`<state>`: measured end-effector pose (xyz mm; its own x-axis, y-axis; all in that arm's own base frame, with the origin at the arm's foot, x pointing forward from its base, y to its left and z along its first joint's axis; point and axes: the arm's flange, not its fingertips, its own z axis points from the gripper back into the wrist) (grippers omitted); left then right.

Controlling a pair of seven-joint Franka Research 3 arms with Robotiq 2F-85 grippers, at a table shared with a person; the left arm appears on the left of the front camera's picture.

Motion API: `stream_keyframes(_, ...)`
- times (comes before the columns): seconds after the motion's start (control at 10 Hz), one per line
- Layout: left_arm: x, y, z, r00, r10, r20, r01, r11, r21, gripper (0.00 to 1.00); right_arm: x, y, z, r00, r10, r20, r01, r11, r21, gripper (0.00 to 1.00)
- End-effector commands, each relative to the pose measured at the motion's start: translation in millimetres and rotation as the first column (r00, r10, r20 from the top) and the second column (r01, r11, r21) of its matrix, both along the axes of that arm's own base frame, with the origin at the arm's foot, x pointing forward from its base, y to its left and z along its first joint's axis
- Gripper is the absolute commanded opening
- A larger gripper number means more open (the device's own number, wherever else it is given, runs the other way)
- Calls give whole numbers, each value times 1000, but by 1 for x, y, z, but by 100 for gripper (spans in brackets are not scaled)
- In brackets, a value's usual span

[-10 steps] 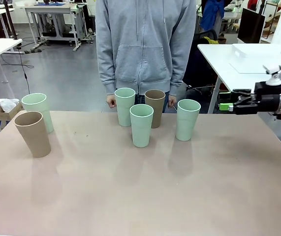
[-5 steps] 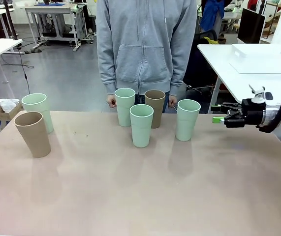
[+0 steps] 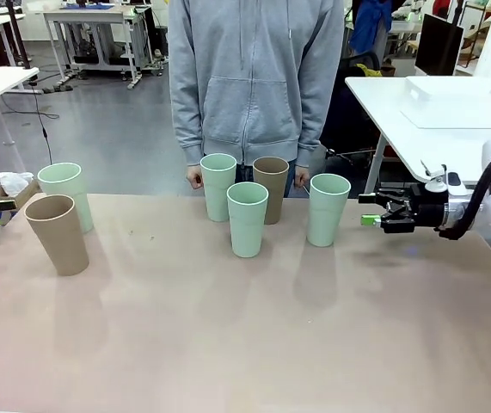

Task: Stack the cups and store them in the basket.
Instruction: Pick up two Reusable plastic cups , one in each hand.

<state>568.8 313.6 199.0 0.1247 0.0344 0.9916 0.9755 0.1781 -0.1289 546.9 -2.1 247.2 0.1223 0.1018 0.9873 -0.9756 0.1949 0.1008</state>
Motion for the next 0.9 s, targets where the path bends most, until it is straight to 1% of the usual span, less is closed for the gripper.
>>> stream_keyframes(0.0, 12, -10, 12, 998, 36, 49, -35, 999, -3, 100, 10, 9, -5, 999, -29, 39, 28, 1000, 13, 100)
stream_keyframes(0.2, 20, -24, 19, 991, 68, 119, -69, 998, -2, 100, 11, 11, -7, 999, -37, 39, 36, 999, 22, 100)
stream_keyframes(0.3, 25, -33, 20, 989, 63, 131, -64, 998, 2, 100, 8, 9, -4, 998, -40, 41, 39, 999, 25, 100)
stream_keyframes(0.5, 34, -54, 26, 988, 41, 151, -47, 998, 38, 100, 12, 7, -4, 997, -60, 55, 59, 998, 24, 100)
stream_keyframes(0.6, 36, -61, 31, 988, 43, 151, -49, 998, 35, 100, 12, 7, -5, 996, -71, 52, 70, 997, 20, 100)
stream_keyframes(0.7, 34, -63, 38, 996, 36, 87, -35, 999, -5, 100, 10, 6, 0, 997, -69, 18, 69, 997, 25, 100)
stream_keyframes(0.8, 46, -50, 23, 991, 20, 135, -24, 999, 32, 100, 9, 4, -5, 999, -34, 10, 34, 999, 26, 100)
